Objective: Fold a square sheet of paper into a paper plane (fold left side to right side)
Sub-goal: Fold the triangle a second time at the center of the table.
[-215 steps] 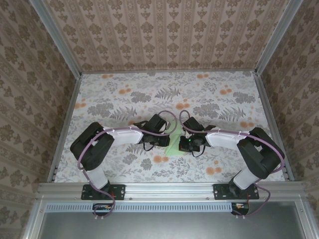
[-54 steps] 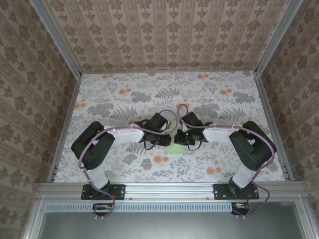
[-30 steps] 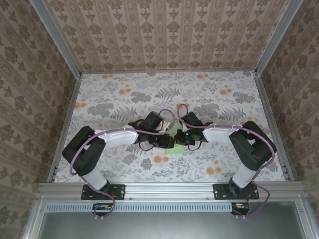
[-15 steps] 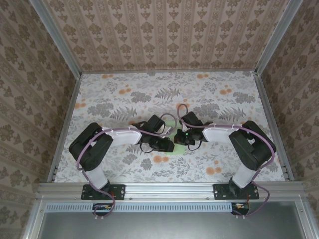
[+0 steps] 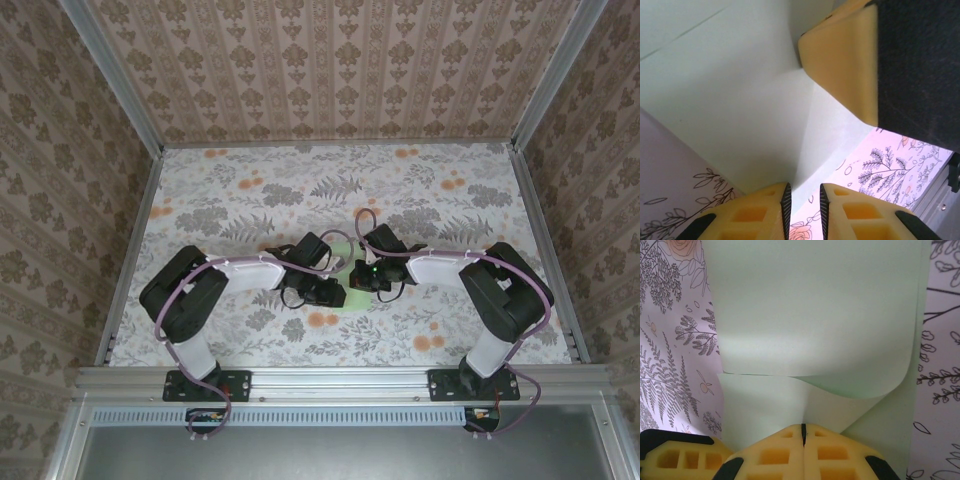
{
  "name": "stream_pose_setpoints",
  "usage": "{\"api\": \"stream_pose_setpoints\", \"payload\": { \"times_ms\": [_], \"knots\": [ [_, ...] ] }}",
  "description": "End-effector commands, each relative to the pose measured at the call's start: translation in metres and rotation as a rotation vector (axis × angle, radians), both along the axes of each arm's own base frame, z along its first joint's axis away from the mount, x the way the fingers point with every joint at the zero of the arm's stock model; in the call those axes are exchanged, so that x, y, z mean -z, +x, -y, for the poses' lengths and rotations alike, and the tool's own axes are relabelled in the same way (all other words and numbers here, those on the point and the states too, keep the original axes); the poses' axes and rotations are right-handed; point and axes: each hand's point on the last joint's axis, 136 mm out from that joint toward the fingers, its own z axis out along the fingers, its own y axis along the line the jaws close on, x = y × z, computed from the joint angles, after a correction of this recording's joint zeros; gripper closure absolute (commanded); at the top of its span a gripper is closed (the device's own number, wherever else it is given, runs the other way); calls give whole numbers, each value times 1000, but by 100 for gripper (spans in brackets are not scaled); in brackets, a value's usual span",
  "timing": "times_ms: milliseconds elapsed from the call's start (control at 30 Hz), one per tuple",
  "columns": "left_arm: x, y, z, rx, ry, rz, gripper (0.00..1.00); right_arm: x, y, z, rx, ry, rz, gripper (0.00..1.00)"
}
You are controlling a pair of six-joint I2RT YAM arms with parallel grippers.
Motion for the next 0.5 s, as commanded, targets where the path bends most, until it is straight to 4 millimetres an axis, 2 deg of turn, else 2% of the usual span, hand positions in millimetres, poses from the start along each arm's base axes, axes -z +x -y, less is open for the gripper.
{"api": "stream_pose_setpoints", "payload": {
  "times_ms": [0,167,333,467],
  "knots": [
    [10,-2,-7,16,58,1,76,23,-15,21,15,-109,-81,95],
    [14,-4,-10,22,83,0,77,15,-11,17,8,-85,-58,96],
    [21,-6,-16,28,133,7,79,-20,0,8,-24,-16,41,99],
    [23,-7,-19,35,158,17,80,-40,-5,4,-73,14,73,99]
  ]
}}
